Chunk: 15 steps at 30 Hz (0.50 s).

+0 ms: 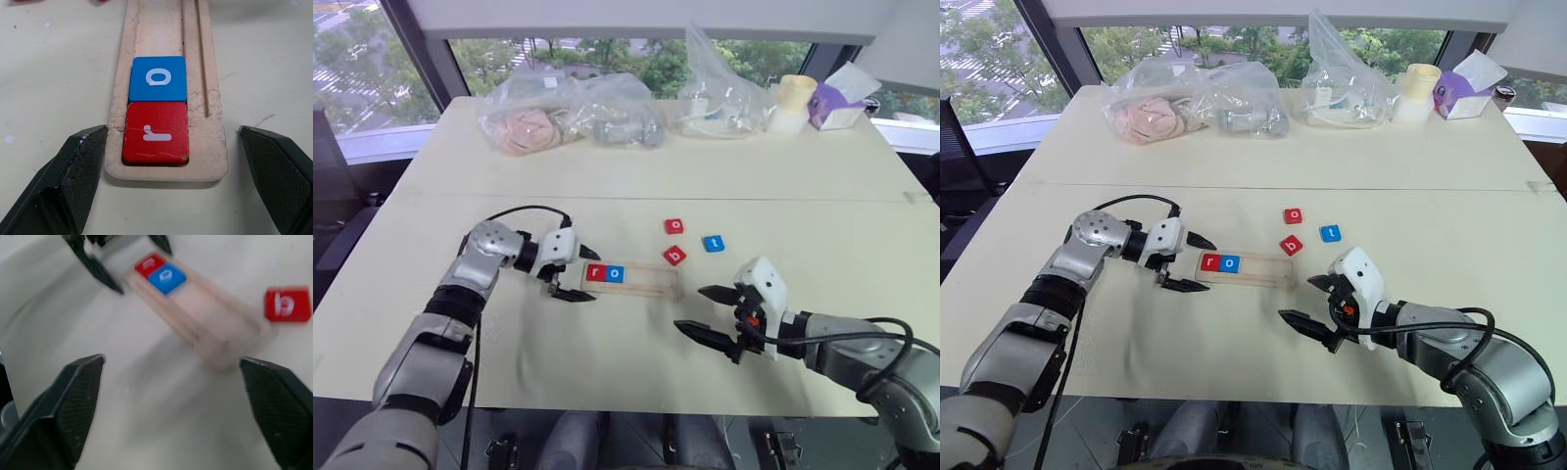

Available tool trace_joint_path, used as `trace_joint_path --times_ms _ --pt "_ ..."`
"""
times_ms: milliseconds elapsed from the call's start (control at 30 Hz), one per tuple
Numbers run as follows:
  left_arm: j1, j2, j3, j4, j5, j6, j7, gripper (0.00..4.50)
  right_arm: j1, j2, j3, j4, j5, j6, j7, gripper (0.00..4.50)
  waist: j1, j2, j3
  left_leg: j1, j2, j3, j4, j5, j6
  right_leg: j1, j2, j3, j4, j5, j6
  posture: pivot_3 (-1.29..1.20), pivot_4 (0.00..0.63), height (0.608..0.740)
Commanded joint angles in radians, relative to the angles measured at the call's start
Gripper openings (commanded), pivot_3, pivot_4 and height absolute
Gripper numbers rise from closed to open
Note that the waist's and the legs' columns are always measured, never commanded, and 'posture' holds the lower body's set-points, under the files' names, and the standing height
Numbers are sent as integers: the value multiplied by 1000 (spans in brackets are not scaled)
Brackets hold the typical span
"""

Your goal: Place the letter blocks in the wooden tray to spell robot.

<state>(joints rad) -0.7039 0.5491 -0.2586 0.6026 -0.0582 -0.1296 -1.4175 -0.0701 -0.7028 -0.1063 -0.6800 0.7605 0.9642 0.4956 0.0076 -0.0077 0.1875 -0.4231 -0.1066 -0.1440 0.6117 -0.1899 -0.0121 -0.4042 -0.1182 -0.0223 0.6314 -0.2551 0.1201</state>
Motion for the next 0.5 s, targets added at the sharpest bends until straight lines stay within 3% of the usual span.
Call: trace_joint_path --times_ms 33,233,500 --pt "26 61 61 -150 -72 163 -13 4490 -94 29 4 63 -59 -39 -51 4500 -4 -1 1 -1 0 0 0 0 0 -1 0 0 0 0 0 0 150 740" --pt "89 193 161 -334 -155 382 8 4490 -278 86 131 267 -194 -68 -70 4500 -7 0 1 -2 1 0 -1 0 0 -4 1 0 1 1 -1 0 150 740" --pt "187 265 271 -526 -246 541 101 4490 -494 189 272 595 -372 -105 -67 4500 -22 1 1 -2 1 1 -1 0 0 -5 2 2 1 1 -1 0 150 740"
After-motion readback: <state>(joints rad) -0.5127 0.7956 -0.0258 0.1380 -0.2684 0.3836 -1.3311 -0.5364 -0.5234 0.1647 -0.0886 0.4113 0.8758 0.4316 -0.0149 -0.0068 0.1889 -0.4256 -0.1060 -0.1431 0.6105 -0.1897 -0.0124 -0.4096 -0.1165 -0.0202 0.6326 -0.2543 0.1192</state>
